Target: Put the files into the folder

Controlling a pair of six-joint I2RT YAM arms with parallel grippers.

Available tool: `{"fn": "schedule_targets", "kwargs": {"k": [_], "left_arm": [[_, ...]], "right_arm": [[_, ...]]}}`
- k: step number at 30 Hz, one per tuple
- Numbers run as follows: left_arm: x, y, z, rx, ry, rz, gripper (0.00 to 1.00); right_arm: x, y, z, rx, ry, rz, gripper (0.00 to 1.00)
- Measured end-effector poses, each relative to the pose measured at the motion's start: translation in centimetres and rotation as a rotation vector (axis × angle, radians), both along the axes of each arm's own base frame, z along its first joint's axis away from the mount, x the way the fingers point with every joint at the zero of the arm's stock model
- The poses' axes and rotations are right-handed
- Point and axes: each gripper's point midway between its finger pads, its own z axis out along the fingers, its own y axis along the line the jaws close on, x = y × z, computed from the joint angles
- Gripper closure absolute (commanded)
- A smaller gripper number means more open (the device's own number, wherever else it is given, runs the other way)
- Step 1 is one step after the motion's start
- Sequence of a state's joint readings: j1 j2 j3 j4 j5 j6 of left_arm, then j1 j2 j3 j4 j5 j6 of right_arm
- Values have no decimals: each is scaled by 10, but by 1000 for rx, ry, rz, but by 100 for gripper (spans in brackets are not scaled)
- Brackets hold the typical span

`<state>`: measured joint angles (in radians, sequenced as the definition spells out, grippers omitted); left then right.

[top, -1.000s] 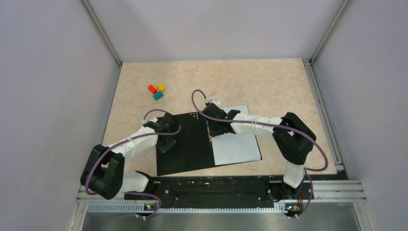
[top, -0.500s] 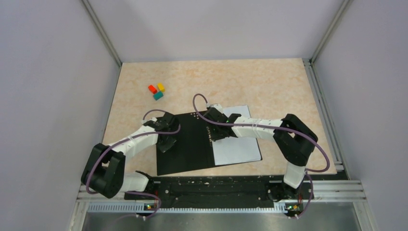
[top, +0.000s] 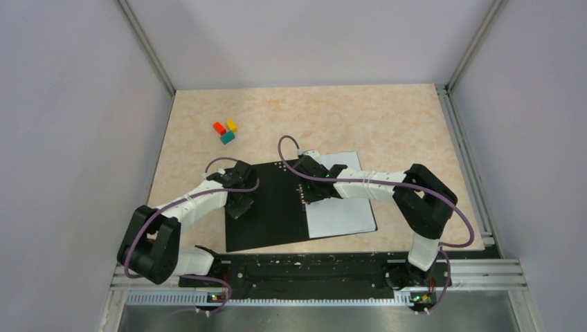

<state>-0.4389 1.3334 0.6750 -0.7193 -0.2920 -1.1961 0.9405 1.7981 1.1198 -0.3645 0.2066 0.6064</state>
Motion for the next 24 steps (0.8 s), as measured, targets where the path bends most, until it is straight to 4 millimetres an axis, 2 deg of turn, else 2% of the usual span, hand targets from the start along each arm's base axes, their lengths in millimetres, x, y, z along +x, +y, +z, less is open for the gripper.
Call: {"fn": "schedule_targets", "kwargs": {"k": [8, 13, 16, 19, 24], "left_arm": [[2, -1, 0, -6, 11, 11, 100], [7, -1, 1, -11, 14, 20, 100], [10, -1, 1, -16, 15, 21, 93], [17, -3, 2, -26, 10, 12, 82], [33, -9, 7, -57, -31, -21, 70]], "right_arm": [[3, -1, -2, -9, -9, -6, 90], [14, -1, -2, -24, -26, -12, 91], [23, 0, -2, -27, -31, -12, 91], [37, 0, -2, -25, -37, -14, 91], [61, 2, 0, -13, -57, -16, 91]]}}
